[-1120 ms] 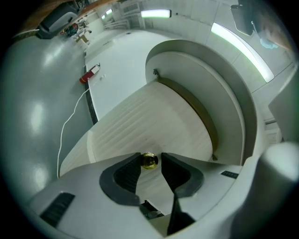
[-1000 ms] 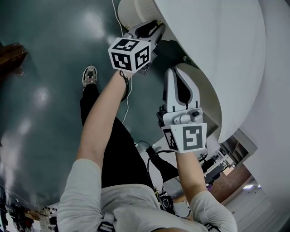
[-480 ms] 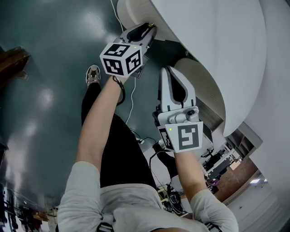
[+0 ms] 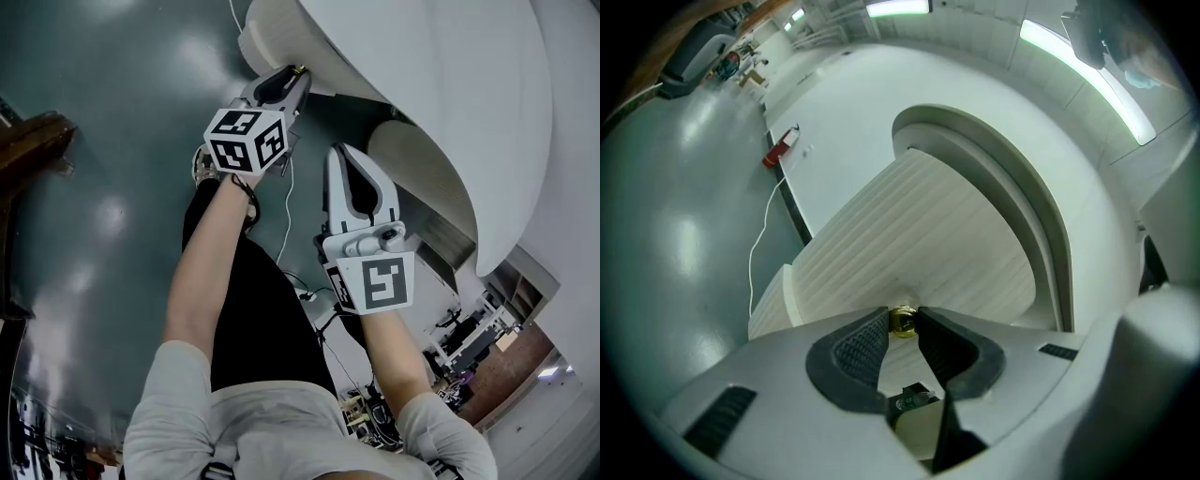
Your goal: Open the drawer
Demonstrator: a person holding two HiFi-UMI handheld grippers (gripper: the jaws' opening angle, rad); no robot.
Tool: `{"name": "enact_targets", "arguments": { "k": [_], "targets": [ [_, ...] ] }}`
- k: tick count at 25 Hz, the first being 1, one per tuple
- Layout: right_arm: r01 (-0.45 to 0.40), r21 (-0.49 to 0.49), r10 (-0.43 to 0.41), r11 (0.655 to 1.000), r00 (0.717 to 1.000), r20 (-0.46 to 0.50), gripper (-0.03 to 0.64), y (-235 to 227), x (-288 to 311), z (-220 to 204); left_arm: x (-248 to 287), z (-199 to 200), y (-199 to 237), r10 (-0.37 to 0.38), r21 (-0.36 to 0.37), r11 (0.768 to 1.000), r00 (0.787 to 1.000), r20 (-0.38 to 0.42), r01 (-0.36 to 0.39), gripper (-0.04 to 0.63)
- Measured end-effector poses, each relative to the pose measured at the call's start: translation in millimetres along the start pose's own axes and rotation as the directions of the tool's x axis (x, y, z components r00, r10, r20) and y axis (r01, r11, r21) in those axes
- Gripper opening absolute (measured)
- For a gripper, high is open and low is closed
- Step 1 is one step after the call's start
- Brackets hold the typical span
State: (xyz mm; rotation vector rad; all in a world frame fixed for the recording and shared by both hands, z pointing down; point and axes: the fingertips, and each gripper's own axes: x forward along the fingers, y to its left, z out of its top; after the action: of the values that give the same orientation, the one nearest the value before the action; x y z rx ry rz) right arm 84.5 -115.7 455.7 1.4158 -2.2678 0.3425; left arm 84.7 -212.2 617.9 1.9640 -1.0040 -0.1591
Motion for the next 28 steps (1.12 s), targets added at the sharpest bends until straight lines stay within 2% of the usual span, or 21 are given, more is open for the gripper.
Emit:
{"name": "enact_targets", "arguments": {
  "k": [28],
  "targets": [
    [-0.040,-0.012,0.040,0.999,0.999,0.006,0.014,56,-19,-3,-67,-20,13,0.047,0.003,0.999,0.999,-0.003,-0.047,0.101]
  ]
}}
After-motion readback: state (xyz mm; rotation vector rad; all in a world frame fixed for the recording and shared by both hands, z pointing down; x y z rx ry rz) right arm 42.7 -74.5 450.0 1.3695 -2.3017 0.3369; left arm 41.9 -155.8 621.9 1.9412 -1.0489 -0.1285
